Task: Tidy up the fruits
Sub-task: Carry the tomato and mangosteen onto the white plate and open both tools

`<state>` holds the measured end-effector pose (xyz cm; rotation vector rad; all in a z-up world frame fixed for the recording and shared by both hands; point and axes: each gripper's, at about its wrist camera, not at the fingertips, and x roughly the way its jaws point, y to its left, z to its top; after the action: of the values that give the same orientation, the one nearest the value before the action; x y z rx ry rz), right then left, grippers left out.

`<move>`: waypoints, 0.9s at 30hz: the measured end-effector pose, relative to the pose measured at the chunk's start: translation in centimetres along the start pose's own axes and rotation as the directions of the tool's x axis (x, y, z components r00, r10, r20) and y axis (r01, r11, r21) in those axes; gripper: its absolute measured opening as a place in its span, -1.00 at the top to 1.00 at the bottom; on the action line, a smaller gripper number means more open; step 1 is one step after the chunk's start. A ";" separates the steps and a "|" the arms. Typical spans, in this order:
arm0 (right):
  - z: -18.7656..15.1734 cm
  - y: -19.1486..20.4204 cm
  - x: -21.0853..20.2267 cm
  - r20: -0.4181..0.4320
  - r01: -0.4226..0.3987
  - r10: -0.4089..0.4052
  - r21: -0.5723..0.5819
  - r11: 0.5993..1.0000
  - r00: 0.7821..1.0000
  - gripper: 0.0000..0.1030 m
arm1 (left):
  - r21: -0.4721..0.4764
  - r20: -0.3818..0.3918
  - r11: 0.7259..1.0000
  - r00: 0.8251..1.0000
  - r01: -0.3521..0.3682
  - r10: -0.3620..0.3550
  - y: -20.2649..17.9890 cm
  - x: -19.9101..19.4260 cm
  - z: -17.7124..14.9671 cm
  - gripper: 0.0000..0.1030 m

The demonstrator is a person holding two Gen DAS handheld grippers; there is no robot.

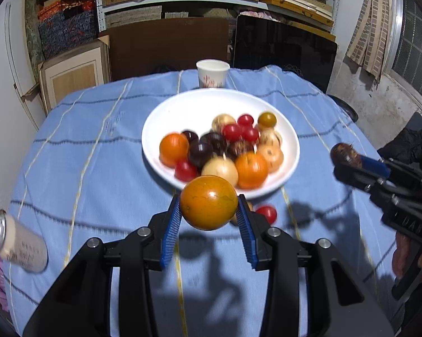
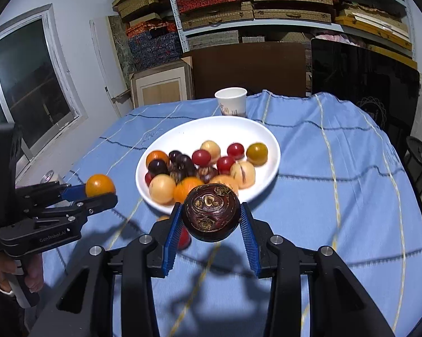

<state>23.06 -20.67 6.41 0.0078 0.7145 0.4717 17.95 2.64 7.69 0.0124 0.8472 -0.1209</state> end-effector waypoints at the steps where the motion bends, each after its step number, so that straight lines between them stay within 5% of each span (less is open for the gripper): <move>1: 0.4 0.0 0.4 0.003 0.004 -0.004 -0.001 1.000 1.000 0.20 | 0.001 0.000 1.000 1.000 -0.003 0.003 0.0 0.4 0.6 0.25; 10: 4.4 -0.2 6.4 -0.019 0.015 -0.014 0.026 1.000 1.000 0.20 | 0.007 -0.030 0.998 0.998 -0.057 0.057 -0.7 5.8 5.6 0.25; 27: 5.0 -1.1 11.7 -0.068 0.049 -0.046 0.051 0.998 0.997 0.19 | -0.022 -0.079 0.996 0.993 -0.087 0.085 0.0 11.6 8.2 0.25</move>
<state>34.34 -16.02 2.64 0.0244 0.7907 0.4093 31.65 0.95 4.45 0.0300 0.9249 -0.0286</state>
